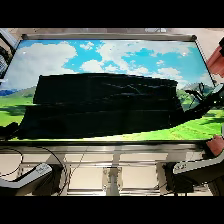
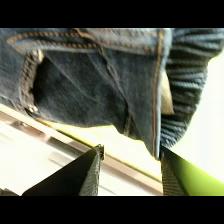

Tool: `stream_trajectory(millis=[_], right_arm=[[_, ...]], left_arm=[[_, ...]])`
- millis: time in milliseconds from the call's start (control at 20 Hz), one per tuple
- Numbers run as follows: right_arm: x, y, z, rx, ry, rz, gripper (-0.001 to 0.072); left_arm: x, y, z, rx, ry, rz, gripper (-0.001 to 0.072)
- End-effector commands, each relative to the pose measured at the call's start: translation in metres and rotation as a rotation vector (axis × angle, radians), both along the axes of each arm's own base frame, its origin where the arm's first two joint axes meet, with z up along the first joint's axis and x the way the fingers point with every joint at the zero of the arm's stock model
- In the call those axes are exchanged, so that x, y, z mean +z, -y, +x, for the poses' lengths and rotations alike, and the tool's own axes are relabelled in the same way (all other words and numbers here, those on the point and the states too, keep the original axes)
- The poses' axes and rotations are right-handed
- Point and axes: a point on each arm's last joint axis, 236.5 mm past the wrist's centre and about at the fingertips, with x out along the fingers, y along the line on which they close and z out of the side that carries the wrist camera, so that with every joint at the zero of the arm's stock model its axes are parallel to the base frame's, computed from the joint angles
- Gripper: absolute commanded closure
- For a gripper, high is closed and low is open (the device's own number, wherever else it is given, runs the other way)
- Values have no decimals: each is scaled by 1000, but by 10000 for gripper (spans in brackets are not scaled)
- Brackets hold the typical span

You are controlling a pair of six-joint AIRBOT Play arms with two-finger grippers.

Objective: Fold the clothes and pants, and hang the long-sleeved shirts on hangers.

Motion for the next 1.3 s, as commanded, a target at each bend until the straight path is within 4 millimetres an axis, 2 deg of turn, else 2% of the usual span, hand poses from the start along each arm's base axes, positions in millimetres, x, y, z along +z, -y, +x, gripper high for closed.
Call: stream_trajectory(millis=[0,50,100,150,200,350,450,550,700,800,850,950,1150,1250], right_arm=[[-11,-17,-1,-25,10,58,337],[-16,-23,-6,-32,-3,74,354],[-20,-28,-11,-38,-14,87,418],[-23,-31,-16,-39,-28,96,529],[-21,-32,-19,-47,-43,99,692],[6,-24,-26,-50,-81,92,691],[35,0,-18,-126,-25,26,692],[74,21,-5,-238,112,13,692],[142,44,14,-413,390,60,693],[179,52,21,-494,530,107,693],[192,54,23,-517,579,124,694],[210,55,24,-542,632,127,693],[228,56,26,-597,646,114,693],[236,63,25,-650,634,84,693]], left_arm=[[0,-1,1,0,3,4,678],[0,-1,1,0,3,3,678],[0,-1,1,1,3,4,678],[0,-1,1,0,3,3,678],[0,0,0,0,0,-1,679],[3,4,-4,-13,-11,-16,679],[19,3,-3,-10,-2,-22,679],[54,-7,16,11,112,24,679],[129,-19,61,55,415,92,679],[162,-21,78,74,538,123,679],[171,-19,82,76,571,128,679],[185,-18,87,79,615,141,679],[210,-24,88,94,681,220,679],[228,-27,88,107,719,268,679]])
